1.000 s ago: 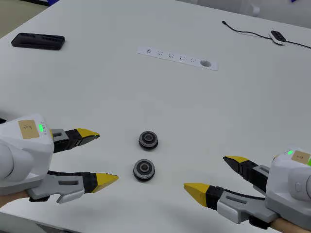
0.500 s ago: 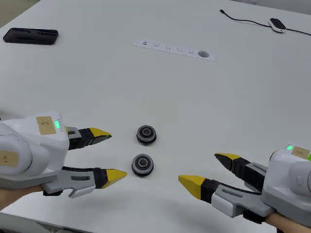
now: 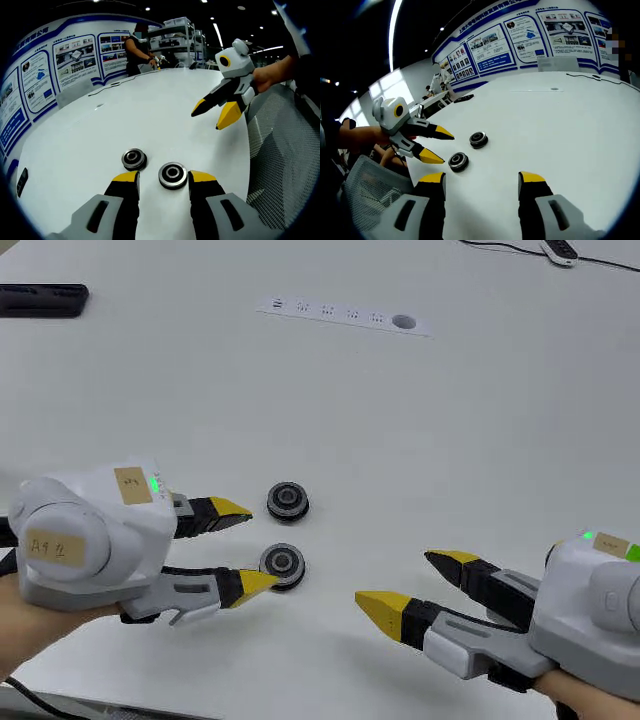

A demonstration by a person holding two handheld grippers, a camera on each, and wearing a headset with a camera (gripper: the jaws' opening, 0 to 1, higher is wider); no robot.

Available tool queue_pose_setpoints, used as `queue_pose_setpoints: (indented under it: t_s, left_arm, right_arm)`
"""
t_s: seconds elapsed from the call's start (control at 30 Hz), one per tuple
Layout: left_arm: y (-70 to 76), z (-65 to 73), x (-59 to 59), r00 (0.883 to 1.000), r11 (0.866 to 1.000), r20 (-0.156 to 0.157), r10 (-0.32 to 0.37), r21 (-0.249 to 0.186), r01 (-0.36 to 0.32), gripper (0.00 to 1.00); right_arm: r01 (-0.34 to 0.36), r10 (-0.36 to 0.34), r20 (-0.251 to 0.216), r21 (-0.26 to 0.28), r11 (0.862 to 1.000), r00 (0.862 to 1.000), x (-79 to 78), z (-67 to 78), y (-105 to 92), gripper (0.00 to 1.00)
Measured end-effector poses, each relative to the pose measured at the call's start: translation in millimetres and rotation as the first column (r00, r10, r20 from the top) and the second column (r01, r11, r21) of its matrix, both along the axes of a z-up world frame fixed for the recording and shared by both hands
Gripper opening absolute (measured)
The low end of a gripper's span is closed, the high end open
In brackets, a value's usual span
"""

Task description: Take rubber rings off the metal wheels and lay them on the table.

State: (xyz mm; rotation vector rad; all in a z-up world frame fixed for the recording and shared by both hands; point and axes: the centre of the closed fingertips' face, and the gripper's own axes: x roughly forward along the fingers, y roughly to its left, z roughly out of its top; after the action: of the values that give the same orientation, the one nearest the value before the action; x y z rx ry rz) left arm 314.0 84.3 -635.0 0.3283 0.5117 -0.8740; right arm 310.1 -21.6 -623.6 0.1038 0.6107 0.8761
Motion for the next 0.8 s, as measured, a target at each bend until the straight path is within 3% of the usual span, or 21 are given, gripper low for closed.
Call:
queue_pose_setpoints:
  t_s: [0.8]
  left_arm:
    - [-17.1, -14.2, -3.1, 0.995, 0.996, -0.05, -0.089, 0.024, 0.09, 0.21]
  right_arm:
    - [0.02, -0.017, -0.042, 0.069, 0.997, 0.999, 3.5, -1.4, 6.9, 0.54]
